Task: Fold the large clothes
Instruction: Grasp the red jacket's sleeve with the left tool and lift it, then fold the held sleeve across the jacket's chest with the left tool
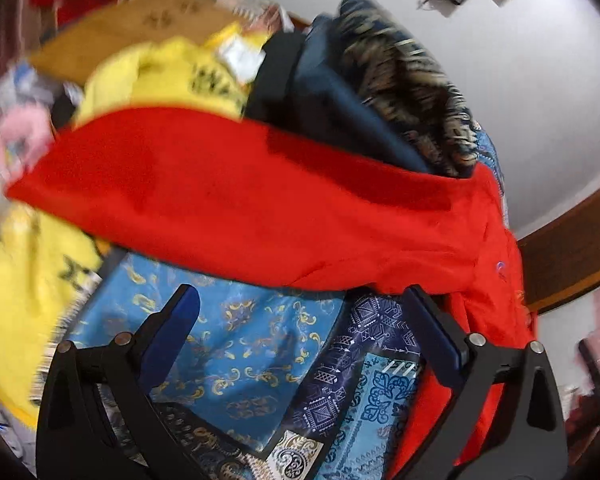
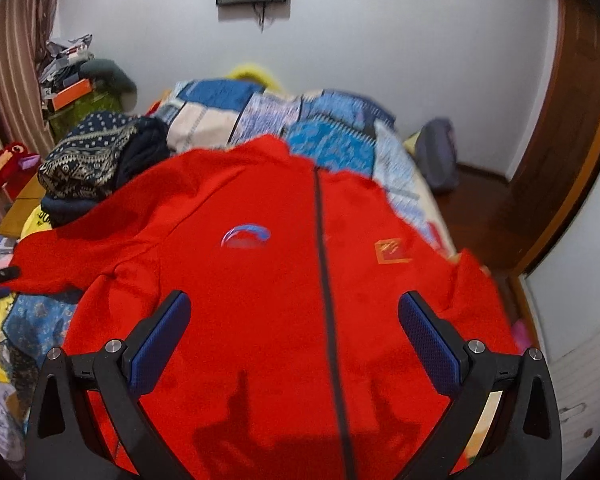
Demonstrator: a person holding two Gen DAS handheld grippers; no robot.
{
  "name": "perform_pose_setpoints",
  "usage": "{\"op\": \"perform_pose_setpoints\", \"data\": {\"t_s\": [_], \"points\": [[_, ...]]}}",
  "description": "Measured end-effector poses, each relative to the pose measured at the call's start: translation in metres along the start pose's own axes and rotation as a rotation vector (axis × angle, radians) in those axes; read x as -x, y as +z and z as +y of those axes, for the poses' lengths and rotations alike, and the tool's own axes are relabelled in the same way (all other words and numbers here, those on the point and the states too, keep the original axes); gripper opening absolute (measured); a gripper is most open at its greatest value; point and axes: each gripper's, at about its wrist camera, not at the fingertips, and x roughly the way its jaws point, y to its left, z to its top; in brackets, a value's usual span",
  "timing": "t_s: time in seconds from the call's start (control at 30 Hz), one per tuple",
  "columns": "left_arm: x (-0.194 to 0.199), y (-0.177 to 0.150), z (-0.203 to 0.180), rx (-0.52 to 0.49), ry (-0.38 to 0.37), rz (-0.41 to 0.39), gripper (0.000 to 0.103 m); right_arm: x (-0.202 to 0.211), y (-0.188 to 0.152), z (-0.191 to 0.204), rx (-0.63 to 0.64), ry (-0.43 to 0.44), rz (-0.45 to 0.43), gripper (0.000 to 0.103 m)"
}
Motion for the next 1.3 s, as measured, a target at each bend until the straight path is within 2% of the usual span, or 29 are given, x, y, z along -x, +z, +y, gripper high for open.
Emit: {"op": "perform_pose_setpoints", "data": {"t_s": [0.1,0.23,0.37,0.47,0.53,0.6,0.67,0.73,0.77,0.83,0.9,0.93,1.03,1.13,1.3], "points": [[-0.018,0.001,0.019,0.077,-0.109,0.048,0.098,-0.011,0.002,0.004,-0.004,0.029,0.025,0.103],[-0.031,0.004,0.034,0.13,-0.139,0.051,0.092,-0.021,0.004,0.014,0.043,0.009,0.037,0.103],[-0.038,0.007,0.051,0.179,-0.052,-0.013,0.089,-0.028,0.009,0.023,0.089,-0.014,0.033,0.103],[-0.042,0.013,0.064,0.224,-0.035,-0.057,0.082,-0.028,0.012,0.031,0.122,-0.023,0.018,0.103],[-0.039,0.02,0.068,0.228,0.013,-0.108,0.073,-0.027,0.013,0.034,0.138,-0.025,0.011,0.103],[-0.04,0.027,0.069,0.221,0.1,-0.143,0.069,-0.027,0.014,0.038,0.146,-0.027,0.009,0.103],[-0.042,0.032,0.069,0.223,0.173,-0.154,0.06,-0.026,0.014,0.039,0.149,-0.031,0.007,0.103],[-0.046,0.037,0.071,0.216,0.236,-0.144,0.038,-0.023,0.015,0.037,0.146,-0.036,0.005,0.103],[-0.046,0.039,0.069,0.208,0.263,-0.144,0.034,-0.022,0.015,0.037,0.144,-0.039,0.005,0.103],[-0.041,0.041,0.065,0.186,0.284,-0.163,0.013,-0.019,0.016,0.034,0.134,-0.046,0.003,0.103],[-0.025,0.043,0.054,0.148,0.31,-0.197,0.006,-0.014,0.017,0.029,0.122,-0.053,-0.001,0.103],[-0.014,0.05,0.06,0.135,0.309,-0.216,0.006,-0.01,0.018,0.025,0.116,-0.06,-0.007,0.103],[0.019,0.061,0.033,0.084,0.277,-0.295,0.003,-0.003,0.019,0.02,0.111,-0.075,-0.023,0.103],[0.053,0.075,-0.005,0.024,0.205,-0.367,0.003,0.002,0.019,0.013,0.108,-0.076,-0.026,0.103],[0.101,0.09,-0.103,-0.137,0.071,-0.448,0.003,0.004,0.021,0.0,0.098,-0.045,-0.03,0.103]]}}
